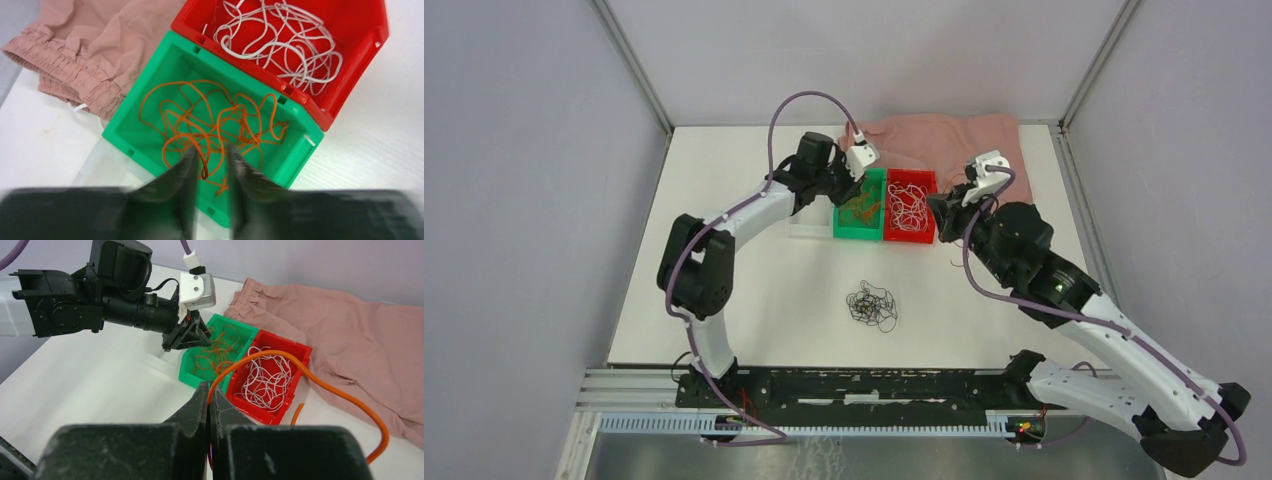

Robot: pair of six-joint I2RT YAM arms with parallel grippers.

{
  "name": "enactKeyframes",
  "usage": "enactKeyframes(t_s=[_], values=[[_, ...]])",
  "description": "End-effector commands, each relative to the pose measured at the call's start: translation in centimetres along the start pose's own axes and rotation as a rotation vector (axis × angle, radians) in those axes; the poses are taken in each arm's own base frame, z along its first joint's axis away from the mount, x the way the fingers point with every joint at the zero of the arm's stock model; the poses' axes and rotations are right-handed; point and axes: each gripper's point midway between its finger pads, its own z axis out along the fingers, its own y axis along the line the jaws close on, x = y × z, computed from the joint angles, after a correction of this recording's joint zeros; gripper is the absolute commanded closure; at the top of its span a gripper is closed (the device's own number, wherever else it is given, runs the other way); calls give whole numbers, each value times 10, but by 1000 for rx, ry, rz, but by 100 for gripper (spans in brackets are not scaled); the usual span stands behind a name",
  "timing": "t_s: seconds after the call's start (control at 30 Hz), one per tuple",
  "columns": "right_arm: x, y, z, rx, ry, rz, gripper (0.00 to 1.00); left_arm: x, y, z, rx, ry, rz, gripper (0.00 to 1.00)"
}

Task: Untangle the cables
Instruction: Place the cable in the bin.

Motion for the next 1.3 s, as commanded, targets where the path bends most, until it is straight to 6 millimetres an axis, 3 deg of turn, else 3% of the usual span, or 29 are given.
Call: enactKeyframes(t_s=[0.0, 0.07, 0.17, 0.33, 0.4, 0.57, 0.77, 0.97, 1.13, 1.27], values=[[-45, 10, 13, -33, -104, 68, 99, 4, 7, 2, -20, 22, 54, 52], [-50, 13, 25, -41, -106, 96, 99, 10, 7, 2, 4, 51, 39, 38], [-48, 15, 49, -45, -88, 126, 99, -2, 22, -9, 35, 34, -24, 21], [-49, 17, 88, -64, -82, 188, 99, -27, 43, -62, 158, -26, -138, 2], [-48, 20, 106, -75, -75, 205, 99, -30, 53, -92, 195, -59, -185, 1], [-44, 43, 158, -154, -45, 263, 99, -39, 52, -157, 259, -140, -217, 1], [-30, 61, 219, -195, -15, 305, 99, -18, 61, -193, 154, -119, -314, 1], [19, 63, 271, -175, 59, 307, 99, 3, 54, -212, 48, -80, -304, 1], [85, 48, 298, -112, 169, 224, 99, 11, 67, -222, -48, -32, -341, 1], [144, 40, 305, -82, 310, 172, 99, 13, 72, -226, -74, -19, -362, 1]])
